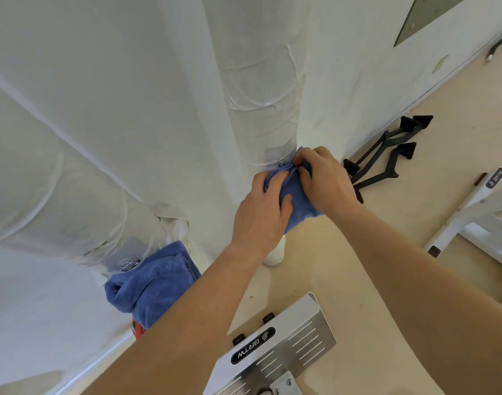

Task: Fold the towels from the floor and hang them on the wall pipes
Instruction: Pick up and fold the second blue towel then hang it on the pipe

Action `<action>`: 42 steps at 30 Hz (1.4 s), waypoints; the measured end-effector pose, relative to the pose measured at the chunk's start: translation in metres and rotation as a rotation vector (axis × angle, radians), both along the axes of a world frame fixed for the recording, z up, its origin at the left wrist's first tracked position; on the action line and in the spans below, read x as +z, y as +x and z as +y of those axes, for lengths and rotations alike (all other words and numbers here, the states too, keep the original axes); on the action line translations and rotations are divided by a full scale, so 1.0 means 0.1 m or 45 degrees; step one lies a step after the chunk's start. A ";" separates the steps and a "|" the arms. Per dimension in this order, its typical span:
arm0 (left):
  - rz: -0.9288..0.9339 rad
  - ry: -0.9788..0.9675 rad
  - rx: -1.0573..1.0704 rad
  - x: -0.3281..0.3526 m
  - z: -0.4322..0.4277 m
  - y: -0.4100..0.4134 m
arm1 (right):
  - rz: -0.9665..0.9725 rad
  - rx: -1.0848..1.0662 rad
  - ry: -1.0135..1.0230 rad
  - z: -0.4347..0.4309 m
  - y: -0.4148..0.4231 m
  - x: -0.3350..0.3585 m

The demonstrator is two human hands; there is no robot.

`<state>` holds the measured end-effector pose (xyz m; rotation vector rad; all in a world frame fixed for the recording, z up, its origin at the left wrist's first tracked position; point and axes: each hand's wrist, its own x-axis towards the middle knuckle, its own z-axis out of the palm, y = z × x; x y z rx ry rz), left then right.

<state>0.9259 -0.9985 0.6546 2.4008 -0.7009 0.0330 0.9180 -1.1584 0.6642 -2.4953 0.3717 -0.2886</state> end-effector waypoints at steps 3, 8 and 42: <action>-0.038 0.009 -0.027 0.00 0.04 0.00 | 0.009 0.080 0.105 -0.09 -0.12 -0.04; -0.155 0.062 -0.006 -0.08 0.05 0.01 | 0.229 0.309 0.181 -0.22 -0.24 0.00; -0.113 -0.136 0.086 -0.34 0.02 0.05 | 0.016 0.019 0.361 -0.04 -0.24 -0.29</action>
